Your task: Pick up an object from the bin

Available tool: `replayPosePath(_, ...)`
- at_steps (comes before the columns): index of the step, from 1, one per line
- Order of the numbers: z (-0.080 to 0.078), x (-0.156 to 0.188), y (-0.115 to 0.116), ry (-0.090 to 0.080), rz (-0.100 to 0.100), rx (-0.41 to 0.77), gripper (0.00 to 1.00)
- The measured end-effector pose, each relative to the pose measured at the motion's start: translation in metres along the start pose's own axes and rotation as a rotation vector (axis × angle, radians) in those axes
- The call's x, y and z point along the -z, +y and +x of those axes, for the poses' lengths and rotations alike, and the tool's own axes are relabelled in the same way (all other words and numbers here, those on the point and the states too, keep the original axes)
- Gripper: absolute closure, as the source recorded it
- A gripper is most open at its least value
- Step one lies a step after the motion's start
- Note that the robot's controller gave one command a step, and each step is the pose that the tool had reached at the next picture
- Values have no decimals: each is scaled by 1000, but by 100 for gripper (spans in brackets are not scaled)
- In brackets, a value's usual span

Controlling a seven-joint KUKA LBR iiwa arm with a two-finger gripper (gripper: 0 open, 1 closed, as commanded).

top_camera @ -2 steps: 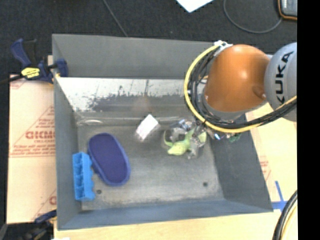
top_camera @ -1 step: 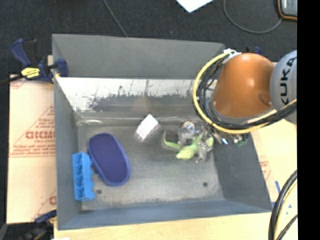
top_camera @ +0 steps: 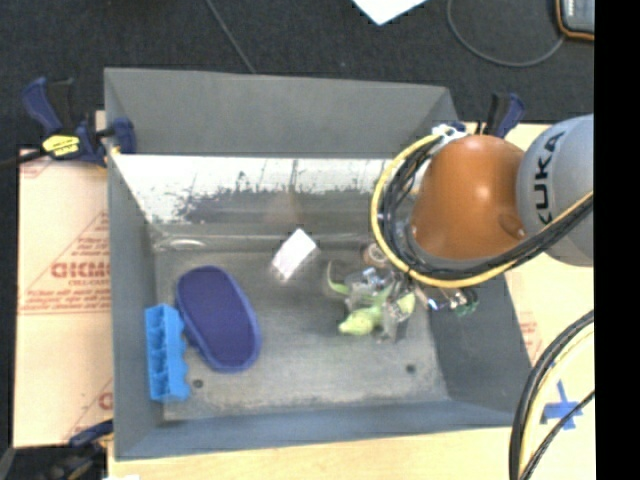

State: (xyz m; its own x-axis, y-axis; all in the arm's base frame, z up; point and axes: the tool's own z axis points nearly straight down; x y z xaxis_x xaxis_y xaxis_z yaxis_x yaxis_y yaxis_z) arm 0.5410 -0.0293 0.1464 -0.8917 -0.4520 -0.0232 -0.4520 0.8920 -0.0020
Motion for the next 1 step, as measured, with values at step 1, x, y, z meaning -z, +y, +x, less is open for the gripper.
replayPosePath(1, -14, -32, -79, -12, 10, 212, 100)
